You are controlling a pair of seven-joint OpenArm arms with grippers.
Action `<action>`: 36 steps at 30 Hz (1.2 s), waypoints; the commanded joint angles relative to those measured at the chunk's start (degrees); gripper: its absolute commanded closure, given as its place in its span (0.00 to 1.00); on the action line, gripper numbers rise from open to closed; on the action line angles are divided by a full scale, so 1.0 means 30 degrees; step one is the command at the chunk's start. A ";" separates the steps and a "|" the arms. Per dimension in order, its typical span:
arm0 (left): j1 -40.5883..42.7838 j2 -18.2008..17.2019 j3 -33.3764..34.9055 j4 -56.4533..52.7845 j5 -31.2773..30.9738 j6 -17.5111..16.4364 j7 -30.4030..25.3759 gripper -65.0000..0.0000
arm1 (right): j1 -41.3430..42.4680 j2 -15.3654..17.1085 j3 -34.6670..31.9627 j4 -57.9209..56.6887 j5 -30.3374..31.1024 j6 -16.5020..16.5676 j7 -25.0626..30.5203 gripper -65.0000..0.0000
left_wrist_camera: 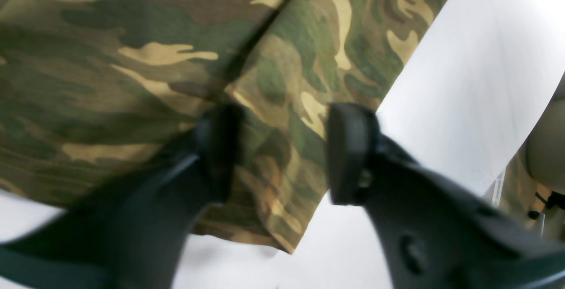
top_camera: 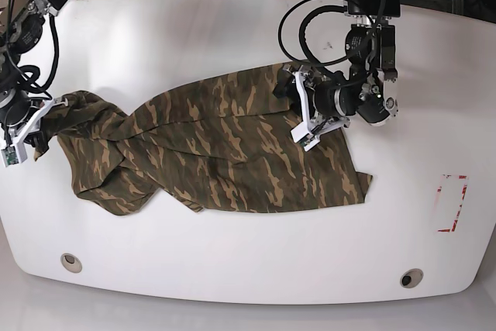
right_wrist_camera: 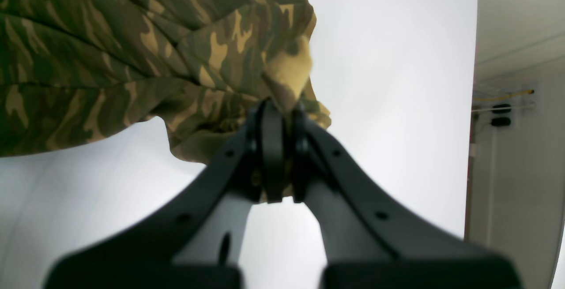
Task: Layout the t-shirt on the table in an organized manner, then fold the t-shirt properly
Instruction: 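Grasp the shirt edge with the left gripper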
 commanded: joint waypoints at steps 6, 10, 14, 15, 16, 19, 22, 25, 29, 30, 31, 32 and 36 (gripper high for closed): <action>-0.0334 -0.0153 0.0003 0.0228 -0.0266 -0.0003 -0.0223 0.55 | 0.0330 0.0431 0.0118 0.0291 0.0145 -0.0018 0.0426 1.00; -0.0334 -0.0564 0.0003 0.0228 -0.0266 0.0027 -0.0311 0.47 | 0.0330 0.0431 0.0118 0.0291 0.0145 -0.0018 0.0426 1.00; -0.0451 -0.0622 0.0003 0.0228 -0.0266 0.0027 -0.0311 0.45 | 0.0359 0.0431 0.0118 0.0291 0.0145 -0.0018 0.0426 1.00; -0.0451 -0.0622 0.0003 0.0228 -0.0266 0.0027 -0.0311 0.45 | 0.0359 0.0431 0.0118 0.0291 0.0145 -0.0018 0.0426 1.00; -0.0480 -0.0622 0.0003 0.0228 -0.0266 0.0027 -0.0311 0.45 | 0.0359 0.0431 0.0118 0.0291 0.0175 -0.0018 0.0426 1.00; -0.0509 -0.0622 0.0003 0.0140 -0.0266 0.0085 -0.0341 0.45 | 0.0359 0.0431 0.0118 0.0291 0.0175 -0.0018 0.0426 1.00; -0.0509 -0.0622 0.0032 -0.0299 -0.0266 0.0496 -0.0341 0.45 | 0.0359 0.0431 0.0118 0.0291 0.0175 -0.0018 0.0426 1.00; -0.0539 -0.0622 0.0032 -0.0768 -0.0266 0.0642 -0.0370 0.45 | 0.0359 0.0431 0.0118 0.0291 0.0175 -0.0018 0.0426 1.00; -0.0539 -0.0564 0.0032 -0.1032 -0.0295 0.0613 -0.0546 0.46 | 0.0359 0.0431 0.0118 0.0291 0.0175 -0.0018 0.0426 1.00; -0.0509 -0.0564 0.0032 -0.1032 -0.0295 0.0613 -0.0604 0.46 | 0.0359 0.0431 0.0118 0.0291 0.0175 -0.0018 0.0426 1.00; -0.0509 -0.0564 0.0032 -0.1032 -0.0295 0.0613 -0.0634 0.46 | 0.0359 0.0431 0.0118 0.0291 0.0175 -0.0018 0.0426 1.00; -0.0509 -0.0564 0.0032 -0.1032 -0.0295 0.0613 -0.0634 0.46 | 0.0359 0.0431 0.0118 0.0291 0.0175 -0.0018 0.0426 1.00; -0.0480 -0.0534 0.0032 -0.1003 -0.0354 0.0584 -0.0634 0.46 | 0.0359 0.0431 0.0148 0.0291 0.0175 -0.0018 0.0426 1.00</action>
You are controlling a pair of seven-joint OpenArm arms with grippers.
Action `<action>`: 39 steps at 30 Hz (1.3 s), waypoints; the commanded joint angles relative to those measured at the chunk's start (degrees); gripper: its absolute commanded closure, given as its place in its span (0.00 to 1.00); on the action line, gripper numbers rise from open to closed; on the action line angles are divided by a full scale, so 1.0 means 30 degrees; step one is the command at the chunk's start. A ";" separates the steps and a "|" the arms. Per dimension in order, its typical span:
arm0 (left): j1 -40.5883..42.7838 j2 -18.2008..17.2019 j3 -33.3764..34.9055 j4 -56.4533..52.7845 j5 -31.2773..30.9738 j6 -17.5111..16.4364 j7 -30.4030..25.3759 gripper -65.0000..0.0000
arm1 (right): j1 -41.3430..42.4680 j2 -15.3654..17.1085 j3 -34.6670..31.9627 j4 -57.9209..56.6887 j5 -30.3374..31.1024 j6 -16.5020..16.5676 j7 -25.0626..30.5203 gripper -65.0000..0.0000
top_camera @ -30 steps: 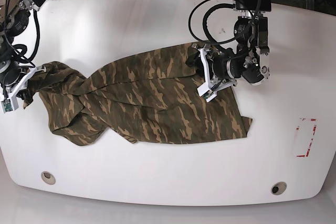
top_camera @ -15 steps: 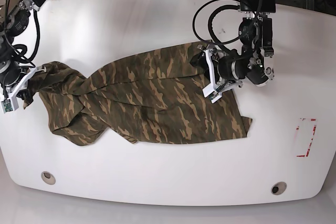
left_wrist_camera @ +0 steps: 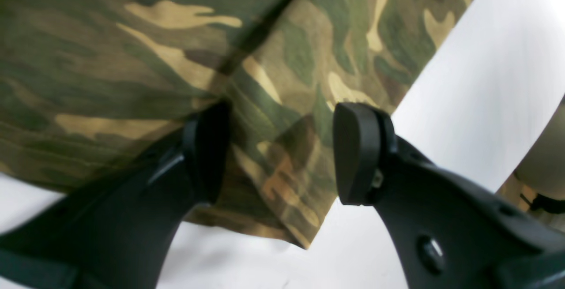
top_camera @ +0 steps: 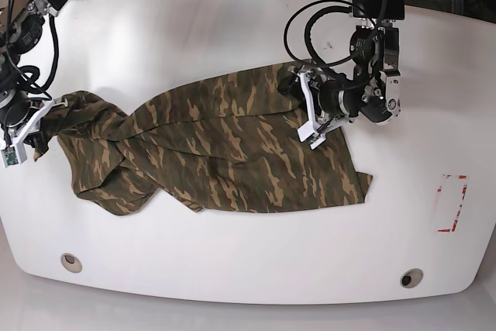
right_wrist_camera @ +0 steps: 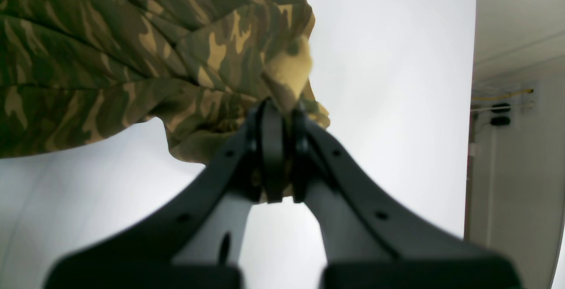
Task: Layout the t-shirt on the table in an organized manner, then fold the t-shirt properly
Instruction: 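Grasp the shirt edge with the left gripper, then pull the grasped edge with the left gripper away from the right gripper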
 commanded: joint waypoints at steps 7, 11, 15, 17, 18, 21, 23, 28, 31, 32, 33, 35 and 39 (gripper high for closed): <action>-0.0320 0.0070 0.0025 0.0228 -0.0347 -0.0029 -0.0189 0.65 | 0.0308 0.0431 0.0148 0.0291 0.0167 -0.0018 0.0419 1.00; -0.0349 0.0070 0.0025 0.0199 -0.0347 -0.0029 -0.0336 0.86 | 0.0308 0.0431 0.0148 0.0291 0.0167 -0.0018 0.0419 1.00; -0.0349 0.0070 0.0025 0.0287 -0.0347 -0.0029 -0.0336 0.98 | 0.0308 0.0431 0.0148 0.0291 0.0167 -0.0018 0.0419 1.00; -0.0349 0.0070 0.0025 0.0346 -0.0376 -0.0058 -0.0336 0.98 | 0.0308 0.0431 0.0148 0.0291 0.0167 -0.0018 0.0419 1.00; -0.0349 0.0070 0.0025 0.0492 -0.0376 -0.0058 -0.0336 0.98 | 0.0338 0.0431 0.0148 0.0291 0.0167 -0.0018 0.0419 1.00; -0.0349 0.0070 0.0025 0.1225 -0.0376 -0.0175 -0.0424 0.99 | 0.0338 0.0431 0.0148 0.0291 0.0167 -0.0018 0.0419 1.00; -0.0349 0.0070 0.0025 0.1664 -0.0376 -0.0644 -0.0424 0.99 | 0.0338 0.0431 0.0148 0.0291 0.0167 -0.0018 0.0419 1.00; -0.0349 -0.0017 -0.0063 0.2924 -0.0376 -0.0893 -0.0365 1.00 | 0.0338 0.0431 0.0148 0.0291 0.0167 -0.0018 0.0419 1.00; -0.0320 -0.0223 -0.0356 0.3715 -0.0317 -0.0893 -0.0365 1.00 | 0.0338 0.0431 0.0148 0.0291 0.0167 -0.0018 0.0419 1.00; -0.0291 -0.0369 -0.0561 0.3921 -0.0347 -0.0893 -0.0336 1.00 | 0.0279 0.0431 0.0148 0.0291 0.0167 -0.0018 0.0419 1.00; -0.0261 -0.0545 -0.0972 0.4243 -0.0376 -0.0893 -0.0336 1.00 | 0.0250 0.0431 0.0148 0.0291 0.0167 -0.0018 0.0419 1.00; -0.0261 -0.0721 -0.1675 0.4741 -0.0376 -0.0893 -0.0336 1.00 | 0.0191 0.0431 0.0148 0.0291 0.0167 -0.0018 0.0448 1.00; -0.0320 -0.0867 -0.3199 0.5620 -0.0376 -0.0893 0.0133 1.00 | 0.0045 0.0020 0.0470 0.0291 0.0167 -0.0018 0.0448 1.00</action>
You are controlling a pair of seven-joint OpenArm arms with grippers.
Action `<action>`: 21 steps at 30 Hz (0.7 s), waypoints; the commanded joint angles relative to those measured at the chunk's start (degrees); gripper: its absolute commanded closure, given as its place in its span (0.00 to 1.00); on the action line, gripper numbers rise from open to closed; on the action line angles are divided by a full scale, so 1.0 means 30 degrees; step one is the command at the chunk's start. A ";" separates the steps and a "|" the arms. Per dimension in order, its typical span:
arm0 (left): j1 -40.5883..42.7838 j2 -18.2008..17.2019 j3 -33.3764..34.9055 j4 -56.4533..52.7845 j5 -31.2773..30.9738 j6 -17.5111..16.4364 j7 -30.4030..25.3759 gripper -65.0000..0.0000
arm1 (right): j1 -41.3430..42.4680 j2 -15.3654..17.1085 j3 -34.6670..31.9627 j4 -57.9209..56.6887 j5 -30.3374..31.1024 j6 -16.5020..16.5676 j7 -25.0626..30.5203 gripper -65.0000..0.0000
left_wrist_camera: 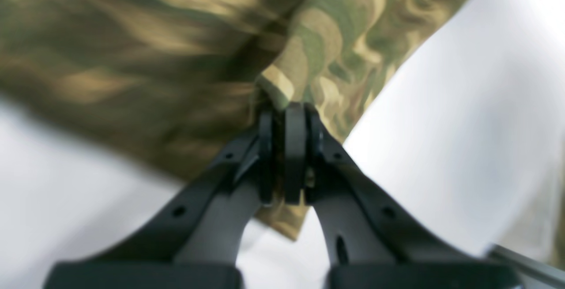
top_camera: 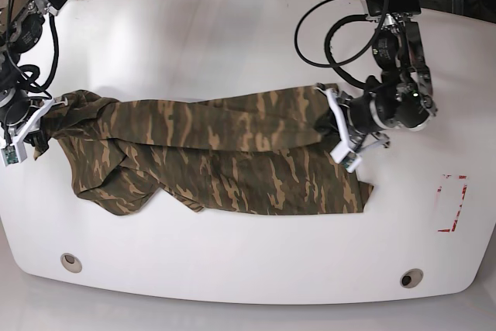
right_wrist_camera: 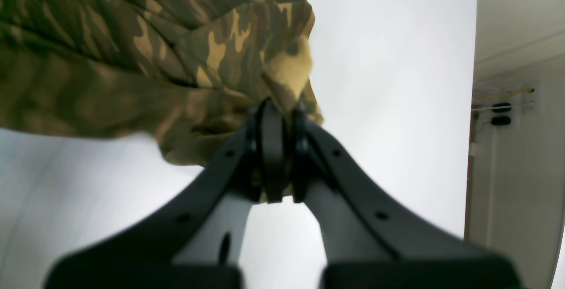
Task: Layout the t-shirt on the table in an organized manner, then fold the t-shirt properly
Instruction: 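Pull the grasped edge with the left gripper away from the right gripper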
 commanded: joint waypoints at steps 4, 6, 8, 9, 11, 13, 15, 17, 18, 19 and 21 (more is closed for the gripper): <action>-0.0510 -0.0080 -0.2116 0.1450 -0.0238 -0.0019 0.1144 1.00 | -0.0308 -0.0449 0.1079 0.0291 0.0167 -0.0018 0.0441 1.00; -0.0715 -0.0080 -0.2819 0.1714 -0.0238 -0.0019 0.1496 1.00 | -0.0425 -0.0595 0.1137 0.0291 0.0167 -0.0018 0.0441 1.00; -0.0833 -0.0110 -0.3229 0.1860 -0.0238 -0.0019 0.1818 1.00 | -0.0513 -0.0625 0.1079 0.0291 0.0167 -0.0018 0.0441 1.00; -0.0921 -0.0110 -0.3463 0.1948 -0.0238 -0.0019 0.1950 1.00 | -0.0571 -0.0712 0.1108 0.0291 0.0167 -0.0018 0.0441 1.00; -0.1008 -0.0286 -0.3932 0.2212 -0.0238 -0.0019 0.1950 1.00 | -0.0718 -0.1093 0.1196 0.0291 0.0167 -0.0018 0.0441 1.00; -0.1038 -0.0520 -0.4313 0.2329 -0.0238 -0.0019 0.1950 1.00 | -0.0923 -0.1386 0.1225 0.0291 0.0167 -0.0018 0.0441 1.00; -0.1067 -0.0637 -0.4606 0.2358 -0.0238 -0.0019 0.1950 1.00 | -0.1070 -0.1592 0.1225 0.0291 0.0167 -0.0018 0.0441 1.00; -0.1155 -0.0696 -0.4811 0.2358 -0.0238 -0.0019 0.1950 1.00 | -0.1099 -0.1797 0.1225 0.0291 0.0167 -0.0018 0.0441 1.00; -0.1360 -0.0784 -0.4929 0.2388 -0.0238 -0.0019 0.1950 1.00 | -0.1128 -0.1797 0.1225 0.0291 0.0167 -0.0018 0.0441 1.00; -0.1507 -0.0784 -0.4958 0.2388 -0.0238 -0.0019 0.1950 1.00 | -0.1128 -0.1797 0.1196 0.0291 0.0167 -0.0018 0.0441 1.00; -0.1888 -0.0754 -0.5105 0.2388 -0.0238 -0.0019 0.1950 1.00 | -0.1070 -0.1797 0.1108 0.0291 0.0167 -0.0018 0.0470 1.00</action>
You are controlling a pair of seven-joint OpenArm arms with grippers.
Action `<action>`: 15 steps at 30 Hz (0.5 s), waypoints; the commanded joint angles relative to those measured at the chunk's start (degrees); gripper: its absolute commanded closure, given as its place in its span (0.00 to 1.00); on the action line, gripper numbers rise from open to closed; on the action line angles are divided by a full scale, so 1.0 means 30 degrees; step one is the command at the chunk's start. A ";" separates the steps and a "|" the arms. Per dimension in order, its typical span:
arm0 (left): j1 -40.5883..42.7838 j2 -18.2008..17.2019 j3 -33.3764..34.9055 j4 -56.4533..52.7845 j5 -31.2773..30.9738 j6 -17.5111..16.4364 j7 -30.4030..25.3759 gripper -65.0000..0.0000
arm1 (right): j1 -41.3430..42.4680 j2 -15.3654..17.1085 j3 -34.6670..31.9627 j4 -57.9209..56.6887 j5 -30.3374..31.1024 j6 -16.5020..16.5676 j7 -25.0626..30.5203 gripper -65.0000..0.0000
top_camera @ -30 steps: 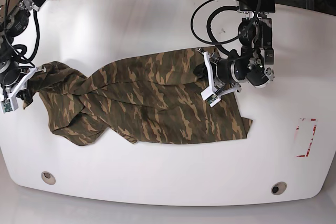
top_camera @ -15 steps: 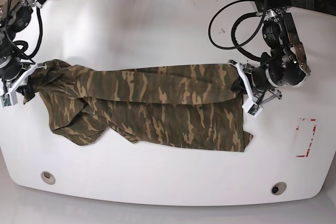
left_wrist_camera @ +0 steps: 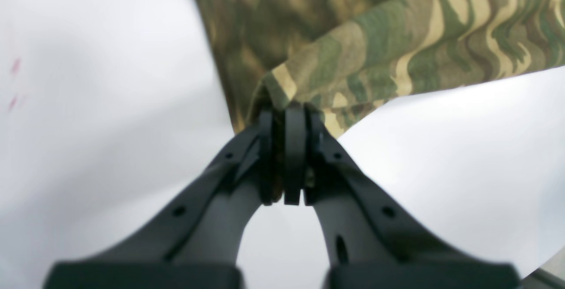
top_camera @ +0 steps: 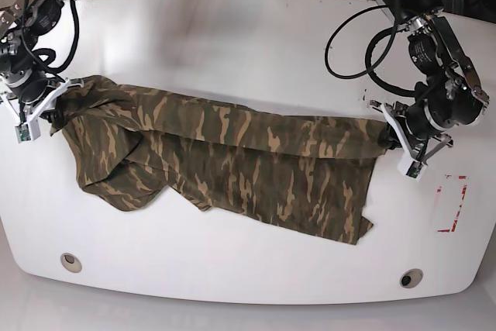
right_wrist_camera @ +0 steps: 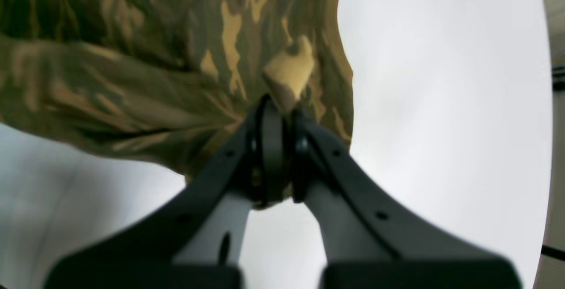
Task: Layout the t-shirt on the table in an organized manner, then fold the t-shirt properly
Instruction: 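Pull the grasped edge with the left gripper away from the right gripper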
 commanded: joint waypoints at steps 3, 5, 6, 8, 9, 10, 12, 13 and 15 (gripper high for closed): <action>-0.1652 -0.0062 -0.0070 0.0347 -0.0420 -0.0026 -0.0629 1.00 | 0.1062 0.0549 0.0022 0.0312 0.0043 -0.0025 0.0572 1.00; -0.2443 -0.0004 -0.0041 0.0347 -0.0420 -0.0026 -0.0864 1.00 | 0.1677 0.0579 0.0022 0.0283 0.0014 -0.0025 0.0572 1.00; -0.2882 -0.0004 -0.0041 0.0318 -0.0420 -0.0026 -0.0981 1.00 | 0.1999 0.0637 0.0022 0.0254 -0.0016 -0.0025 0.0572 1.00; -0.3703 0.0055 -0.0041 0.0289 -0.0420 -0.0026 -0.1040 1.00 | 0.2556 0.0696 -0.0036 0.0254 -0.0016 -0.0025 0.0572 1.00; -0.4318 0.0055 -0.0012 0.0289 -0.0390 -0.0026 -0.1040 1.00 | 0.3025 0.0754 -0.0065 0.0254 -0.0016 -0.0025 0.0572 1.00; -0.4787 0.0084 0.0018 0.0259 -0.0390 -0.0026 -0.1040 1.00 | 0.3406 0.0813 -0.0153 0.0254 -0.0016 -0.0025 0.0572 1.00; -0.5989 0.0143 0.0076 0.0054 -0.0390 -0.0026 -0.1040 1.00 | 0.4373 0.1340 -0.0710 0.0166 -0.0045 -0.0025 0.0572 1.00; -0.6662 0.0319 0.0106 -0.0209 -0.0390 -0.0026 -0.1040 1.00 | 0.4842 0.1633 -0.1179 0.0019 -0.0103 -0.0025 0.0572 1.00; -0.7776 0.0582 0.0193 -0.0678 -0.0361 -0.0026 -0.1040 1.00 | 0.5721 0.2161 -0.2117 -0.0391 -0.0455 -0.0025 0.0572 1.00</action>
